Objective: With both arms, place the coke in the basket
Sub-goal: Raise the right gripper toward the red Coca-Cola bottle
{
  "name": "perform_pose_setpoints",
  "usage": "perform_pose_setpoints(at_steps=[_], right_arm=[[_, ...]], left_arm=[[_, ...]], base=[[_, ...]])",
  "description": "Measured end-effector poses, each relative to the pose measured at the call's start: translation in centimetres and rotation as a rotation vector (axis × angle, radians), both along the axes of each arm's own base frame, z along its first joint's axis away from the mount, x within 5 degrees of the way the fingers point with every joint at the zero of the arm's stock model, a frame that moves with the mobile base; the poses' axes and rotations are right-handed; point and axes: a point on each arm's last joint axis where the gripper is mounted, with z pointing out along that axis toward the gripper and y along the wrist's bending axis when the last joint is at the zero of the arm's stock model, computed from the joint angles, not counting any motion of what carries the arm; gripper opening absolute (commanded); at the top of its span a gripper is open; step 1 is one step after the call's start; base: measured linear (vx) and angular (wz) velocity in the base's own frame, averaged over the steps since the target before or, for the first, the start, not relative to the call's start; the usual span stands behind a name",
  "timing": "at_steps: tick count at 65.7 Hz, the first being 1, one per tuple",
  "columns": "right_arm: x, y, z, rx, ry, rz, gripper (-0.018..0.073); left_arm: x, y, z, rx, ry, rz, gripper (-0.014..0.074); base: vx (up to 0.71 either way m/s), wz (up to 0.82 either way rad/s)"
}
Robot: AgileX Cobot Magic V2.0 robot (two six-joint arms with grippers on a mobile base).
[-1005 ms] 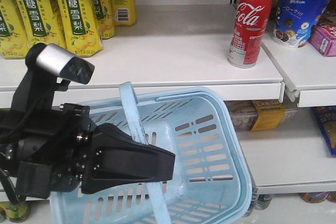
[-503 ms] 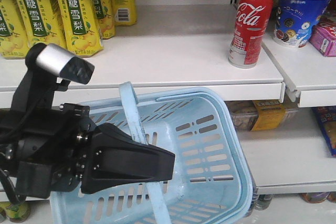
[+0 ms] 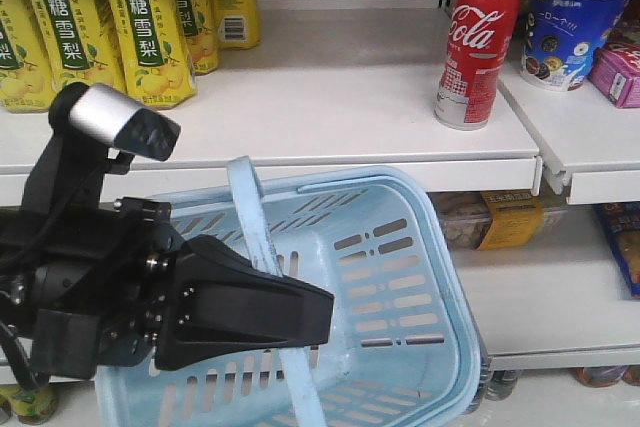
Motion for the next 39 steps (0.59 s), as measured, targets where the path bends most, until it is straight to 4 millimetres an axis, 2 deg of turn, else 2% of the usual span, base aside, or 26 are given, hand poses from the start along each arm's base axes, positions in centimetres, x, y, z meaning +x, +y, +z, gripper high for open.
perform_pose_setpoints(at_steps=[6,14,33,39], right_arm=[[1.5,0.5,-0.1,-0.035,0.001,0.045,0.0599],[3.3,1.6,0.0,-0.100,0.011,0.149,0.0589],[7.3,3.6,3.0,-0.390,0.098,0.326,0.0583],[8.8,3.7,3.8,-0.411,0.133,0.339,0.0583]], left_arm=[[0.0,0.0,0.0,0.001,0.000,0.000,-0.0006],[0.0,0.0,0.0,0.001,0.000,0.000,-0.0006],[0.0,0.0,0.0,0.001,0.000,0.000,-0.0006],[0.0,0.0,0.0,0.001,0.000,0.000,-0.0006]], base=[[0.00,0.00],[0.00,0.00],[0.00,0.00],[0.00,0.00]])
